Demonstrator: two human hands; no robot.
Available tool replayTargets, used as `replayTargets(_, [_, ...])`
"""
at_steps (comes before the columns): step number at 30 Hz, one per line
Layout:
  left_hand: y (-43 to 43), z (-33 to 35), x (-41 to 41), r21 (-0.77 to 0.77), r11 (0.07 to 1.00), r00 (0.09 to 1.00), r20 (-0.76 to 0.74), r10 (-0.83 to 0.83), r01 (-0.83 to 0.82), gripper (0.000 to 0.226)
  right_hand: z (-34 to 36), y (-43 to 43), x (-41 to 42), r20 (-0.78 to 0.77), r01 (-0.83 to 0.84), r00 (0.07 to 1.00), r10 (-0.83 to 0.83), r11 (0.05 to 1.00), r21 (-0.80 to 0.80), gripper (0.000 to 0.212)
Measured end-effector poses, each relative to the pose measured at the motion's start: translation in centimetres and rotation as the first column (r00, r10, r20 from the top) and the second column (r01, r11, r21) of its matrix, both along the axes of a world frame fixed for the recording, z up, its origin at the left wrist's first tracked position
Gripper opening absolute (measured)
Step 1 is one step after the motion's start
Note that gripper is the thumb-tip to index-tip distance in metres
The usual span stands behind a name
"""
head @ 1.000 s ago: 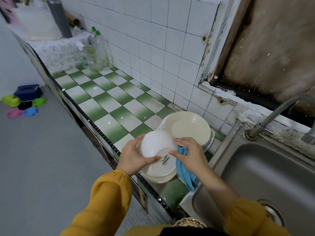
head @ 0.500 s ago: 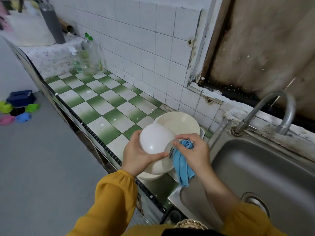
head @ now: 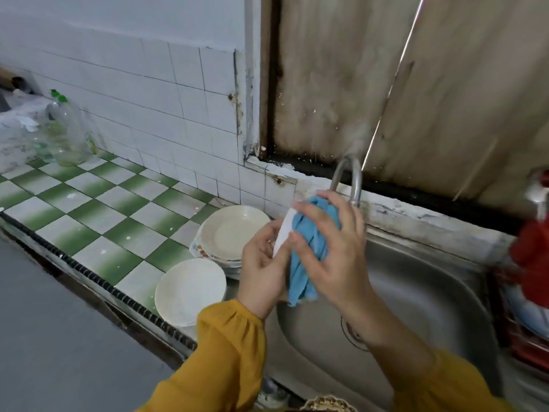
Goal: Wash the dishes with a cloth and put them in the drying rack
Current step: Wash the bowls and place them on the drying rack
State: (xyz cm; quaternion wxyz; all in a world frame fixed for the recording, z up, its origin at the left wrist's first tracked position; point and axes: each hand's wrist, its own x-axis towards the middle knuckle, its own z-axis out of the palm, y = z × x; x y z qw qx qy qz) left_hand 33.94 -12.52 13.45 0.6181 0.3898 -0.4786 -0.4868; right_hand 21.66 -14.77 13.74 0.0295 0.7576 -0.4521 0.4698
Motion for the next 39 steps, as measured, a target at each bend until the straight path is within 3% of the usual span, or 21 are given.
replayTargets(1, [0.5, 0.2, -1.2, -0.017, 0.999, 0.999, -0.006, -0.05, 0.05, 0.02, 0.4, -0.3, -1.4, 0.147, 0.048, 0.988, -0.055, 0.997, 0.053, 0.038])
replayTargets(3, [1.4, 0.4, -3.6, -0.039, 0.989, 0.99, 0.004, -0.144, 0.144, 0.02, 1.8, -1.3, -4.9, 0.515, 0.002, 0.841, -0.163, 0.954, 0.299, 0.035])
replayTargets(4, [1.7, 0.6, -4.6, -0.041, 0.984, 0.985, 0.005, -0.174, 0.174, 0.021, 2.1, -1.6, -6.1, 0.571, -0.003, 0.787, -0.232, 0.925, 0.381, 0.039])
replayTargets(6, [2.2, 0.8, -7.0, -0.023, 0.976, 0.976, -0.044, -0.215, 0.215, 0.019, 2.8, 0.4, -7.8, 0.478, 0.046, 0.85, -0.223, 0.934, 0.355, 0.044])
replayTargets(8, [2.6, 1.2, -9.0, -0.006, 0.976, 0.971, -0.099, -0.216, 0.216, 0.02, 2.8, 3.7, -7.9, 0.216, 0.017, 0.975, -0.049, 0.989, 0.148, 0.042])
replayTargets(10, [3.3, 1.3, -10.6, -0.013, 0.98, 0.975, -0.098, -0.201, 0.201, 0.021, 2.1, 5.2, -9.7, 0.03, -0.048, 0.998, 0.047, 0.998, 0.046, 0.038])
replayTargets(12, [4.0, 1.5, -11.8, -0.051, 0.976, 0.972, -0.088, -0.218, 0.214, 0.023, 3.0, 4.5, -12.2, 0.217, -0.012, 0.976, -0.011, 0.995, 0.101, 0.027])
replayTargets(14, [4.5, 1.6, -13.5, -0.057, 0.977, 0.976, -0.062, -0.208, 0.204, 0.031, 3.9, 3.0, -14.8, 0.509, -0.013, 0.853, -0.116, 0.97, 0.244, 0.017])
replayTargets(15, [4.9, 1.8, -14.3, -0.05, 0.982, 0.981, -0.062, -0.184, 0.181, 0.029, 4.2, 2.9, -15.5, 0.549, -0.006, 0.821, -0.159, 0.958, 0.286, 0.016])
replayTargets(17, [5.6, 2.2, -16.3, -0.005, 0.995, 0.987, -0.127, -0.1, 0.1, 0.022, 3.9, 4.6, -15.9, 0.43, 0.08, 0.889, -0.159, 0.977, 0.196, 0.022])
replayTargets(19, [5.7, 2.4, -17.5, 0.073, 0.997, 0.971, -0.24, 0.006, 0.012, 0.023, 2.1, 6.9, -15.8, 0.227, 0.076, 0.972, -0.066, 0.996, -0.037, 0.029])
replayTargets(22, [4.9, 2.5, -18.4, 0.226, 0.971, 0.881, -0.441, 0.172, -0.077, 0.018, -2.1, 9.6, -16.5, 0.02, 0.013, 1.0, -0.009, 0.967, -0.254, 0.031])
replayTargets(23, [4.5, 2.5, -18.3, 0.272, 0.959, 0.856, -0.475, 0.205, -0.079, 0.02, -3.1, 10.1, -16.9, 0.09, -0.008, 0.995, 0.031, 0.967, -0.254, 0.03])
replayTargets(25, [4.7, 2.6, -18.1, 0.321, 0.947, 0.855, -0.483, 0.188, -0.027, 0.03, -3.1, 10.9, -17.9, 0.42, 0.021, 0.907, 0.018, 0.996, -0.089, 0.028])
replayTargets(28, [6.3, 2.6, -17.9, 0.279, 0.96, 0.921, -0.381, 0.079, 0.033, 0.028, 0.1, 9.6, -19.5, 0.81, -0.148, 0.573, -0.12, 0.958, 0.247, 0.021])
replayTargets(29, [6.9, 2.6, -18.1, 0.257, 0.966, 0.941, -0.334, 0.06, 0.029, 0.026, 1.1, 8.8, -19.8, 0.808, -0.18, 0.574, -0.136, 0.941, 0.286, 0.022])
replayTargets(31, [7.4, 2.4, -18.5, 0.227, 0.974, 0.949, -0.302, 0.085, -0.015, 0.023, 2.7, 9.0, -18.7, 0.69, -0.153, 0.721, -0.069, 0.955, 0.256, 0.029])
replayTargets(33, [7.2, 2.8, -18.0, 0.214, 0.976, 0.921, -0.369, 0.122, -0.044, 0.023, 2.2, 10.0, -16.7, 0.515, -0.189, 0.854, 0.074, 0.966, 0.174, 0.039])
replayTargets(35, [6.4, 3.4, -16.4, 0.208, 0.974, 0.891, -0.421, 0.169, -0.086, 0.022, 0.3, 10.7, -15.9, 0.378, -0.24, 0.909, 0.177, 0.963, 0.126, 0.039])
replayTargets(37, [5.6, 3.9, -14.6, 0.209, 0.973, 0.91, -0.376, 0.175, -0.101, 0.021, 0.1, 9.5, -16.1, 0.531, -0.229, 0.842, 0.092, 0.953, 0.198, 0.034])
replayTargets(39, [5.4, 4.1, -13.7, 0.148, 0.986, 0.955, -0.271, 0.118, -0.08, 0.021, 0.8, 7.2, -16.2, 0.75, -0.288, 0.658, -0.065, 0.899, 0.33, 0.023])
